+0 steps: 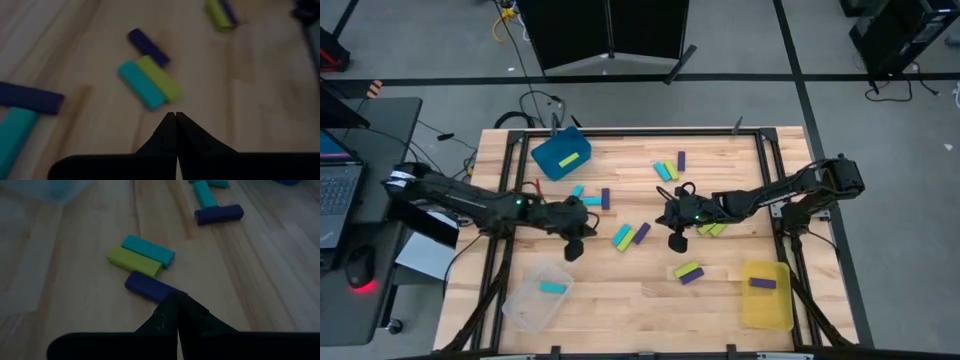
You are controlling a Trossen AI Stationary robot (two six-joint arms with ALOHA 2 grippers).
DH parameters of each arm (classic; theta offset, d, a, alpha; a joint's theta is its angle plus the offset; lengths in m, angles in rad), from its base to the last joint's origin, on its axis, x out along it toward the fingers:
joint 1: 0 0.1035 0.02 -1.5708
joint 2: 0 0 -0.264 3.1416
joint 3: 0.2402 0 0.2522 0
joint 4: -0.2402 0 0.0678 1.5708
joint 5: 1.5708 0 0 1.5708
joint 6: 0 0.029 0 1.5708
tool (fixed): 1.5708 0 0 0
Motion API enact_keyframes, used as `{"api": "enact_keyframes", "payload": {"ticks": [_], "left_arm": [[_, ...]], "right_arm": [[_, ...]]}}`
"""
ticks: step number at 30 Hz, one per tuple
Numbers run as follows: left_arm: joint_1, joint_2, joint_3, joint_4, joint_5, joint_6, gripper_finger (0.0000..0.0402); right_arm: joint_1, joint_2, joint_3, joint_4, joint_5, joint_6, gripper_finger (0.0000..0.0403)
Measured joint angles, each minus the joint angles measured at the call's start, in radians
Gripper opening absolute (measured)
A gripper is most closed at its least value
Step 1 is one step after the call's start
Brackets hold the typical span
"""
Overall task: Sort blocks
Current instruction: Put the violet block into the yellow bin
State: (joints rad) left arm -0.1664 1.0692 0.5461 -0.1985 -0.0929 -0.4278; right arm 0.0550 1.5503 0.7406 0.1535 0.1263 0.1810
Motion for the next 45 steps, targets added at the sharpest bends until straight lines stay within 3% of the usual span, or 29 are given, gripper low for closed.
{"api": "enact_keyframes", "payload": {"ticks": [11,18,23,28,36,45], "left_arm": [[0.155,0.116,0.0,0.103,0.035,0.032,0.0001],[0.269,0.182,0.022,0.078,0.005,-0.076,0.0001],[0.354,0.292,0.089,-0.018,-0.076,-0.071,0.0001],[0.424,0.398,0.12,-0.031,-0.08,-0.044,0.0001],[0.448,0.493,0.166,0.02,-0.1,0.025,0.0001],[0.448,0.544,0.2,0.153,-0.01,0.074,0.0005]], "right_arm": [[0.031,-0.114,0.001,-0.173,0.104,0.049,0.0008],[0.042,-0.124,0.001,-0.229,0.172,0.082,0.0008],[0.048,-0.112,0.001,-0.231,0.183,0.097,0.0008],[0.064,-0.112,0.001,-0.231,0.203,0.092,0.0009],[0.074,-0.112,0.001,-0.23,0.206,0.096,0.0009],[0.076,-0.113,0.001,-0.23,0.206,0.097,0.0009]]}}
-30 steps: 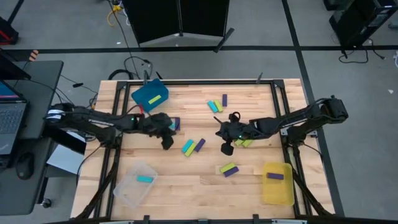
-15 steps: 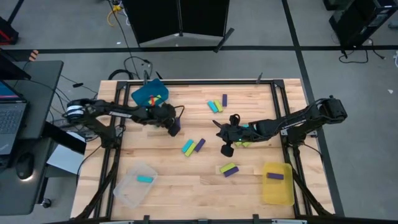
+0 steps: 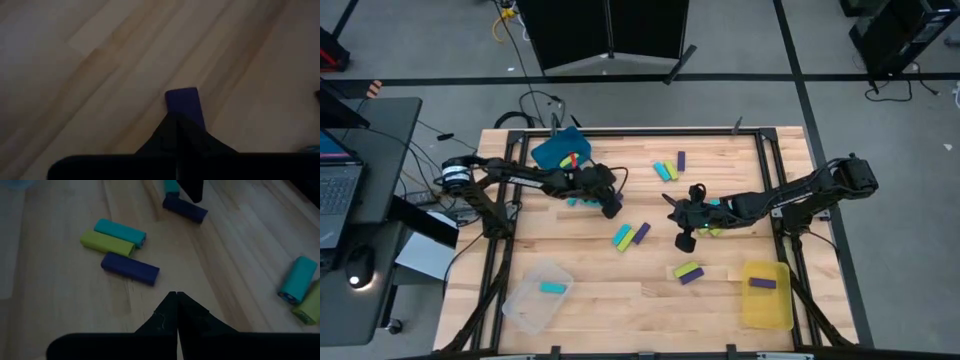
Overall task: Sort blocks
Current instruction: Put the violet block into the yellow bin
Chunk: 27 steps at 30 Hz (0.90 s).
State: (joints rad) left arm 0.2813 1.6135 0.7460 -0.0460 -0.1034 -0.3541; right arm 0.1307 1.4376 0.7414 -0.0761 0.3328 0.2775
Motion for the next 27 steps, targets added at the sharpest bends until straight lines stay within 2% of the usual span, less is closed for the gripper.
{"api": "enact_keyframes", "payload": {"ticks": [4,10,19,23,27], "left_arm": [[-0.002,-0.01,-0.001,0.019,0.033,0.012,0.003],[-0.014,-0.022,0.0,0.02,0.101,0.013,0.0098],[-0.053,-0.019,0.0,-0.046,-0.016,0.006,0.0198],[-0.062,-0.019,-0.001,-0.089,-0.021,0.001,0.0222],[-0.062,-0.019,-0.001,-0.095,-0.029,-0.002,0.0228]], "right_arm": [[0.0,0.0,0.0,-0.001,0.0,0.0,0.0009],[0.0,0.0,0.0,-0.002,0.0,0.0,0.0009],[0.0,0.0,0.0,-0.001,0.0,0.0,0.0009],[0.0,0.0,0.0,-0.001,0.0,-0.004,0.0009],[0.0,0.0,0.0,0.0,0.0,-0.007,0.0009]]}}
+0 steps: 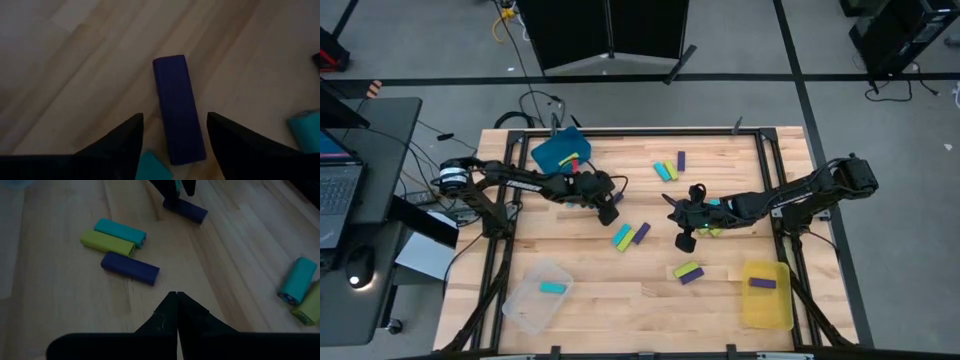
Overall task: Sort blocks
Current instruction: Put the violet block into the yellow bin
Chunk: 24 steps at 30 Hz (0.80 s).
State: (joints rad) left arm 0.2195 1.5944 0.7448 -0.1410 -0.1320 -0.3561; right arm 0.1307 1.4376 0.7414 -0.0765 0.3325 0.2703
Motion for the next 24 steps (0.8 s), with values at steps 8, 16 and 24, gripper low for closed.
{"api": "enact_keyframes", "payload": {"ticks": [8,16,24], "left_arm": [[0.0,0.023,0.0,0.004,0.02,0.01,0.0214],[-0.003,0.076,0.003,0.022,0.025,0.041,0.0191],[-0.033,0.064,0.002,0.035,0.03,0.145,0.0105]], "right_arm": [[0.0,0.0,0.0,0.0,0.0,0.0,0.0009],[0.0,0.0,0.0,0.0,0.0,0.0,0.001],[0.0,0.0,0.0,0.001,0.0,-0.003,0.0011]]}}
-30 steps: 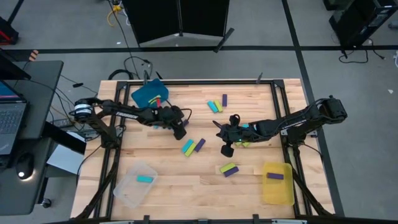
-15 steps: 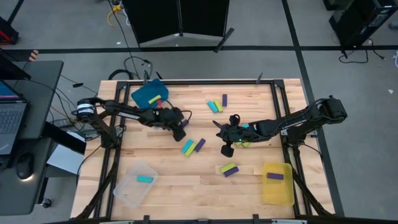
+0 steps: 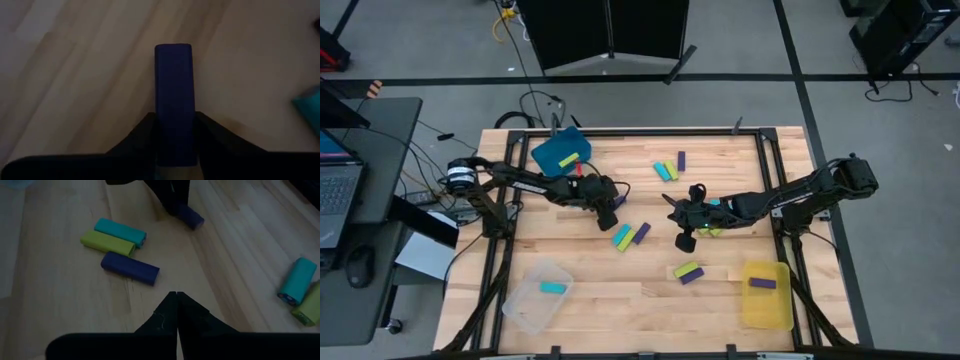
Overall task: Sort blocks
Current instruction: Put the violet block into the yellow bin
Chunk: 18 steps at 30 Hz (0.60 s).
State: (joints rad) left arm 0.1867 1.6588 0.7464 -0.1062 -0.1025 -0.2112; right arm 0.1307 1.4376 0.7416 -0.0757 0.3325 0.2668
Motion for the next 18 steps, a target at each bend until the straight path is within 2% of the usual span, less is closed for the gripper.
{"api": "enact_keyframes", "payload": {"ticks": [8,18], "left_arm": [[-0.038,0.005,-0.005,0.09,0.075,0.083,0.0105],[-0.111,0.005,-0.004,0.338,0.119,0.156,0.0105]], "right_arm": [[0.0,-0.005,0.0,-0.001,-0.047,0.0,0.0017],[0.026,-0.024,0.001,0.041,-0.065,0.0,0.0033]]}}
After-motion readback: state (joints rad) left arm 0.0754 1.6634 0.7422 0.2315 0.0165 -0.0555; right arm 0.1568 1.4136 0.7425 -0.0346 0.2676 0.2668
